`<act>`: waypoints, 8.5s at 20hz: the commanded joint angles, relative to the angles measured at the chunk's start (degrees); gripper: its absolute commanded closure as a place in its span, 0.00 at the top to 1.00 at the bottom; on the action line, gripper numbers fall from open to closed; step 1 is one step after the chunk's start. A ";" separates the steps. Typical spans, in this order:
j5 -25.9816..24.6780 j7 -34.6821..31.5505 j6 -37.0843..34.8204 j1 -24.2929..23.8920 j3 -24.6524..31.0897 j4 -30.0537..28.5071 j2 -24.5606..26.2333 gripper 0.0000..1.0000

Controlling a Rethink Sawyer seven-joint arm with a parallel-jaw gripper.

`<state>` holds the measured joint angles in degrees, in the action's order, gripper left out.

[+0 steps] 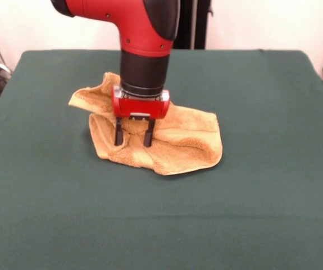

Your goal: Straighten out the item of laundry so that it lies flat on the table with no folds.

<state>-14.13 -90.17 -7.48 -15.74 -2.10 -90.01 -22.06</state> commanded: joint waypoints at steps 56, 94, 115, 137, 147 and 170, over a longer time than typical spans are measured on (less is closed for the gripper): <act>0.03 -6.94 8.42 0.61 -0.94 -22.32 2.60 1.00; 0.30 -5.35 0.84 0.73 1.30 -21.93 -4.23 1.00; 1.87 -10.08 1.29 3.79 1.95 -21.69 -6.23 1.00; 1.61 -11.42 9.34 1.41 -0.55 -21.75 4.27 1.00; 2.51 -11.36 8.77 1.63 -0.50 -22.09 3.85 1.00; 1.27 -10.29 9.49 2.76 -0.82 -21.69 2.89 1.00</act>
<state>-13.19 -90.17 0.81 -13.65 -6.33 -110.19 -27.20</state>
